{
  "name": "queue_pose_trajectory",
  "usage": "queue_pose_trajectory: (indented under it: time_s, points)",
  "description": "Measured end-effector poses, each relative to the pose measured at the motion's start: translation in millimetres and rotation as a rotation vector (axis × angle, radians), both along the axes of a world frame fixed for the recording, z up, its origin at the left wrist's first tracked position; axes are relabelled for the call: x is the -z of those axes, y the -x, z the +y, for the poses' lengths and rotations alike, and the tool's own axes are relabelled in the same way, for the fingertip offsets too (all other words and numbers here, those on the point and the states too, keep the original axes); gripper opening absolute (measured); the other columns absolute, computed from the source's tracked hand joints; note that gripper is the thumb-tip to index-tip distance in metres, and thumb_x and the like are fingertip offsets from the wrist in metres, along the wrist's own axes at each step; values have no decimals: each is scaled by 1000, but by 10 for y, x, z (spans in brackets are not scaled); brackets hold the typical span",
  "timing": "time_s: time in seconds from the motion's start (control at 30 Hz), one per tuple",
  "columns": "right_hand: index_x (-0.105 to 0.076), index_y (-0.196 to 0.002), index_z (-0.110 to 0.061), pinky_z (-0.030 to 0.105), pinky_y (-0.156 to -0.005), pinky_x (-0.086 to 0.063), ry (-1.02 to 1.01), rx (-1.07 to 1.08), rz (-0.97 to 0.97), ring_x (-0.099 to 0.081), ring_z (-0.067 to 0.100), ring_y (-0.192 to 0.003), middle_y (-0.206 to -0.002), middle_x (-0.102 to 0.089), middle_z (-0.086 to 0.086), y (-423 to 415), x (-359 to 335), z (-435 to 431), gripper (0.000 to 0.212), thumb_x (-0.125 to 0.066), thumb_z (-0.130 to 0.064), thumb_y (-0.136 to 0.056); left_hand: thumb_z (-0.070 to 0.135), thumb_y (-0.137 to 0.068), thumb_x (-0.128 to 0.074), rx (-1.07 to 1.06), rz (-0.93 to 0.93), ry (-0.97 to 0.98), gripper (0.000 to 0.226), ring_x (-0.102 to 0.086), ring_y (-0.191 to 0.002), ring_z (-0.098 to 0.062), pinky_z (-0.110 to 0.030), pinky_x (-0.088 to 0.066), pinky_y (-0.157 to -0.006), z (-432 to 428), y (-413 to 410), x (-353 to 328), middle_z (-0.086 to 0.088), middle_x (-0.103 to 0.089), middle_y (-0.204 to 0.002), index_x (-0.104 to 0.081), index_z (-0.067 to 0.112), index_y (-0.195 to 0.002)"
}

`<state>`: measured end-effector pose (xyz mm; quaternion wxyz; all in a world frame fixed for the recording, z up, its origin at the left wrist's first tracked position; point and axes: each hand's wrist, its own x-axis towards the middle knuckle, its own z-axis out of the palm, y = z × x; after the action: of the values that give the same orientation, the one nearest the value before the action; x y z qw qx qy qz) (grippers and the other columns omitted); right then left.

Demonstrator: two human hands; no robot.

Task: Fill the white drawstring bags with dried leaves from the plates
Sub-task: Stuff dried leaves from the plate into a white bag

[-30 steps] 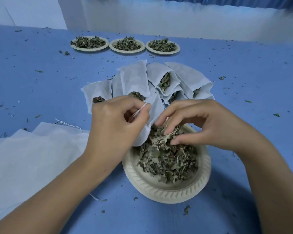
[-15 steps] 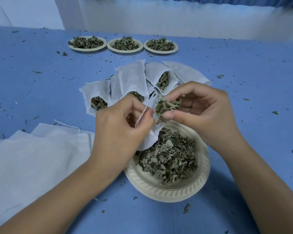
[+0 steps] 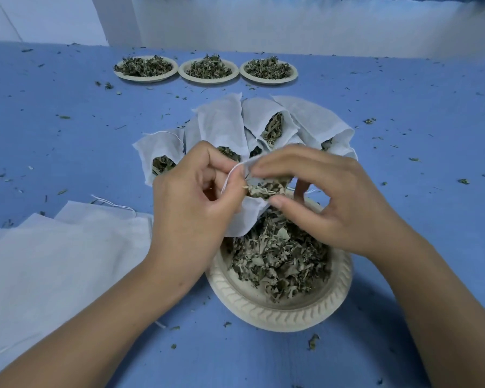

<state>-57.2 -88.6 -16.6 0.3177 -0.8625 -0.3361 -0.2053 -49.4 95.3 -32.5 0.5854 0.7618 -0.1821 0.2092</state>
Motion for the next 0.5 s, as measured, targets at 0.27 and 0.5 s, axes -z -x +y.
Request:
queue_pose_trajectory:
  time_s: [0.27, 0.5]
  points:
    - [-69, -75, -2, 23, -55, -47, -133, 76, -15, -63, 12, -65, -76, -67, 4, 11, 46, 89, 9, -76, -1, -79, 14, -91, -61, 115, -2, 3, 15, -49, -40, -5, -9, -36, -50, -22, 35, 27, 6, -54, -46, -54, 19, -78]
    - [-71, -102, -3, 28, -74, -51, -32, 56, -53, -63, 14, -82, -94, -68, 3, -2, 41, 76, 20, -56, 3, -90, 13, -88, -63, 43, -59, -61, 16, -56, -53, -14, -27, -43, -51, -7, 23, 16, -1, -59, -58, -57, 20, -75]
